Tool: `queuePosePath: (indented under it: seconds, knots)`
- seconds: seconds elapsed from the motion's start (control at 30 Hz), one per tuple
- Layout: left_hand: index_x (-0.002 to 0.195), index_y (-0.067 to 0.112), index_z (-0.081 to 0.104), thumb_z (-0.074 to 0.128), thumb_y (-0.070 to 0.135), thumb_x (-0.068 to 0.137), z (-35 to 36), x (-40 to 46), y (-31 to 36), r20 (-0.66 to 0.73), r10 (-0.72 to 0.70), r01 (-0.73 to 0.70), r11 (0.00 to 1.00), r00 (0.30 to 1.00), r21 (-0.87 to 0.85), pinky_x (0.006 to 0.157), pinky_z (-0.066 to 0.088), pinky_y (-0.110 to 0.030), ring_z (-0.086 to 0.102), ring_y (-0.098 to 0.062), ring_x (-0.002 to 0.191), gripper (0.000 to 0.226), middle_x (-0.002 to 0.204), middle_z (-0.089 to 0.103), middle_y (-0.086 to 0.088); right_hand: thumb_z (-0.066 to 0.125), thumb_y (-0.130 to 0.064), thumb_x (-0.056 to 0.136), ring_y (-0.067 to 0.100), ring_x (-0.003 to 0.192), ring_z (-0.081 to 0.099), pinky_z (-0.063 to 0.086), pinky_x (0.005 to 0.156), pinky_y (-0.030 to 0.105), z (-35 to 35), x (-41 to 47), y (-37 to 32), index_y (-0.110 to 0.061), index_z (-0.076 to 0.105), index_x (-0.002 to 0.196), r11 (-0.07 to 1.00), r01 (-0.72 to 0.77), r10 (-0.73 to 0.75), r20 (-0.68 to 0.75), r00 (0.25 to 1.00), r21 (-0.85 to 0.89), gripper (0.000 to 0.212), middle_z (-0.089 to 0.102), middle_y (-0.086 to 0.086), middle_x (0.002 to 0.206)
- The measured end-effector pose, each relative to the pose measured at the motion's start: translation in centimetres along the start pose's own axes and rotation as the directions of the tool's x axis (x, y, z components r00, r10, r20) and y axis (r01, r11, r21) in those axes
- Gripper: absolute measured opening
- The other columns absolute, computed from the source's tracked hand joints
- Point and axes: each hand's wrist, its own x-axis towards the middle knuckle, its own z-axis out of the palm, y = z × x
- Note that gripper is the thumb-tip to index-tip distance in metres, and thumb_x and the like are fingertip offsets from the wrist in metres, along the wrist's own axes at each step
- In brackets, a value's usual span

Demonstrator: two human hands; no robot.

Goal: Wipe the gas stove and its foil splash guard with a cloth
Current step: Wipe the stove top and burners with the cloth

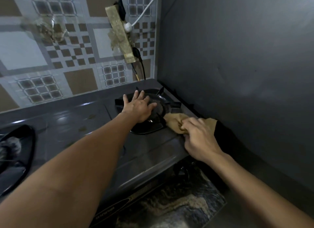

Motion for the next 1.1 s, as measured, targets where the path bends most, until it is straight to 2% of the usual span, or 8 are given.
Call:
queuePosePath:
  seconds: [0.17, 0.27, 0.33, 0.43, 0.57, 0.8, 0.97, 1.1]
  knots:
    - [0.149, 0.015, 0.029, 0.039, 0.024, 0.099, 0.4, 0.4, -0.4, -0.011, -0.004, 0.004, 1.0, 1.0, 0.03, 0.114, 0.0, -0.061, -0.003, -0.024, 0.149, 0.052, 0.162, 0.0, -0.007, 0.044, -0.02, 0.097, 0.029, 0.127, 0.04, 0.033, 0.105, 0.042, -0.7, 3.2, 1.3, -0.02, 0.047, 0.131, 0.987, -0.139, 0.127, 0.153, 0.98, 0.074, 0.034, 0.047, 0.006, 0.138]
    - [0.146, 0.016, 0.033, 0.044, 0.018, 0.095, 0.5, 0.7, -0.5, -0.037, -0.006, 0.006, 1.0, 0.999, 0.022, 0.115, 0.001, -0.061, 0.0, -0.024, 0.149, 0.052, 0.162, 0.003, -0.007, 0.035, -0.031, 0.102, 0.037, 0.142, 0.023, 0.023, 0.115, 0.048, -0.7, 3.8, 1.4, -0.036, 0.033, 0.144, 0.955, -0.291, 0.267, 0.245, 0.932, 0.066, 0.043, 0.027, 0.006, 0.157]
    - [0.145, 0.016, 0.036, 0.046, 0.018, 0.094, 0.6, 0.8, -0.6, -0.035, -0.004, 0.004, 1.0, 0.999, 0.02, 0.114, 0.001, -0.061, 0.002, -0.024, 0.149, 0.051, 0.162, 0.003, -0.007, 0.034, -0.027, 0.103, 0.037, 0.146, 0.013, 0.015, 0.116, 0.043, -0.7, 2.3, 0.4, -0.033, 0.033, 0.147, 0.95, -0.308, 0.288, 0.233, 0.929, 0.053, 0.044, 0.015, 0.008, 0.16]
    - [0.143, 0.017, 0.038, 0.047, 0.02, 0.094, 0.8, 1.0, -0.7, -0.041, -0.004, 0.004, 1.0, 0.999, 0.006, 0.113, 0.0, -0.061, 0.004, -0.025, 0.149, 0.05, 0.162, 0.004, -0.007, 0.038, -0.017, 0.102, 0.03, 0.147, 0.012, 0.006, 0.117, 0.032, -0.2, -1.3, -2.3, -0.017, 0.042, 0.143, 0.979, -0.141, 0.125, 0.11, 0.986, 0.148, 0.04, 0.025, 0.005, 0.157]
    - [0.144, 0.018, 0.038, 0.043, 0.024, 0.096, 0.9, 1.0, -0.8, -0.027, -0.002, 0.002, 1.0, 1.0, -0.004, 0.113, -0.001, -0.061, 0.004, -0.025, 0.148, 0.049, 0.162, 0.003, -0.006, 0.036, -0.018, 0.102, 0.024, 0.147, 0.014, 0.001, 0.117, 0.036, 1.3, -3.6, -2.9, -0.011, 0.042, 0.142, 0.992, 0.07, -0.071, 0.005, 0.997, 0.103, 0.041, 0.035, 0.002, 0.153]
    - [0.137, 0.022, 0.052, 0.038, 0.018, 0.1, 0.6, 0.1, -1.2, -0.089, 0.023, -0.039, 0.983, 0.996, -0.177, 0.117, -0.006, -0.054, 0.011, -0.022, 0.148, 0.04, 0.159, 0.022, -0.002, 0.031, -0.018, 0.103, 0.023, 0.148, 0.008, 0.003, 0.12, 0.043, 0.5, 1.8, 2.7, -0.012, 0.037, 0.145, 0.961, -0.271, 0.268, 0.064, 0.961, 0.052, 0.043, 0.028, 0.0, 0.157]
    - [0.129, 0.022, 0.059, 0.04, 0.014, 0.098, 0.7, 0.1, -1.0, -0.123, -0.011, -0.017, 0.975, 0.992, -0.221, 0.117, -0.009, -0.053, 0.025, -0.02, 0.143, 0.037, 0.149, 0.042, -0.001, 0.038, -0.017, 0.098, 0.024, 0.145, 0.023, 0.005, 0.118, 0.038, 2.1, -2.5, -2.8, -0.009, 0.053, 0.131, 0.997, -0.039, 0.042, -0.045, 0.998, 0.074, 0.037, 0.046, 0.004, 0.146]
    - [0.132, 0.023, 0.056, 0.04, 0.01, 0.098, 0.4, -0.3, -0.7, -0.112, 0.01, -0.03, 0.984, 0.994, -0.177, 0.116, -0.009, -0.053, 0.023, -0.023, 0.144, 0.04, 0.149, 0.041, -0.002, 0.035, -0.022, 0.097, 0.018, 0.144, 0.026, 0.007, 0.118, 0.035, 2.6, -4.4, -5.3, -0.013, 0.051, 0.136, 0.984, 0.127, -0.122, -0.051, 0.991, 0.128, 0.043, 0.047, -0.002, 0.145]
